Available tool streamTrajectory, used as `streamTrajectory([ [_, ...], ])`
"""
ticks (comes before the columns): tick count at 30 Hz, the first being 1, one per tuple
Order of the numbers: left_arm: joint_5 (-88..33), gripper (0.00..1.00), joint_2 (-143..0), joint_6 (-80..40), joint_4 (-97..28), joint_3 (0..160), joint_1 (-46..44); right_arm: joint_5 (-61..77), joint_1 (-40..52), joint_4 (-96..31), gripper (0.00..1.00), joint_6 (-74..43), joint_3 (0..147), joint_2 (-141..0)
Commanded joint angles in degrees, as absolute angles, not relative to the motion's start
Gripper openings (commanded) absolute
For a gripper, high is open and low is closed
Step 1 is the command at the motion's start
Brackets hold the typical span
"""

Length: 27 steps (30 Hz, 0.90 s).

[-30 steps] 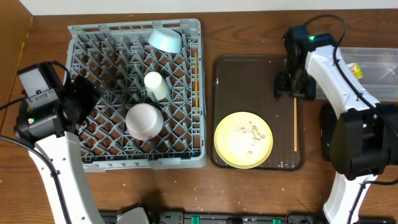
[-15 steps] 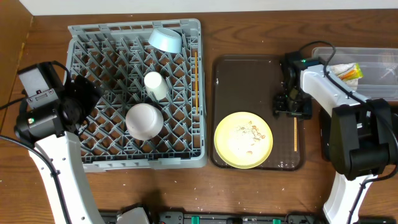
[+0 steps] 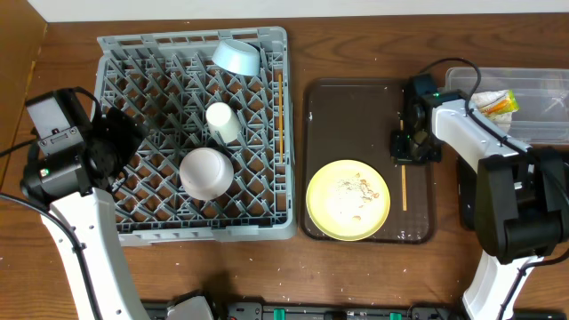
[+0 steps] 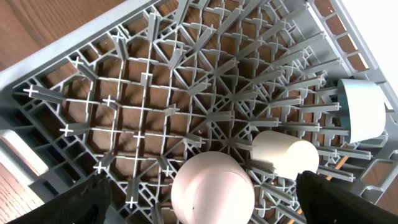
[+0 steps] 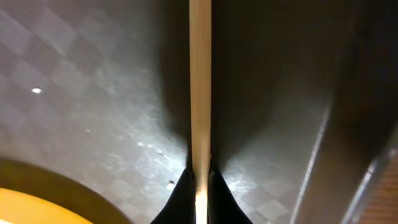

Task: Sort waste into correct bins and load items into the dishwasher
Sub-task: 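Return the right gripper to the tray and grasp the second chopstick, then carry the second chopstick into the rack beside the first and release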

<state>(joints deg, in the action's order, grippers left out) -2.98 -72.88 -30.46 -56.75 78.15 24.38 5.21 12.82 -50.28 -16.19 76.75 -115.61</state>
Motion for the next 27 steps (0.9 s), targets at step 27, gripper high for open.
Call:
streamTrajectory([
  [27,-2.31,0.96,-73.01,-30.96,-56.86,78.48,24.58,18.63,33.04,-30.46,0.01,-29.36,112.66,-121.12],
])
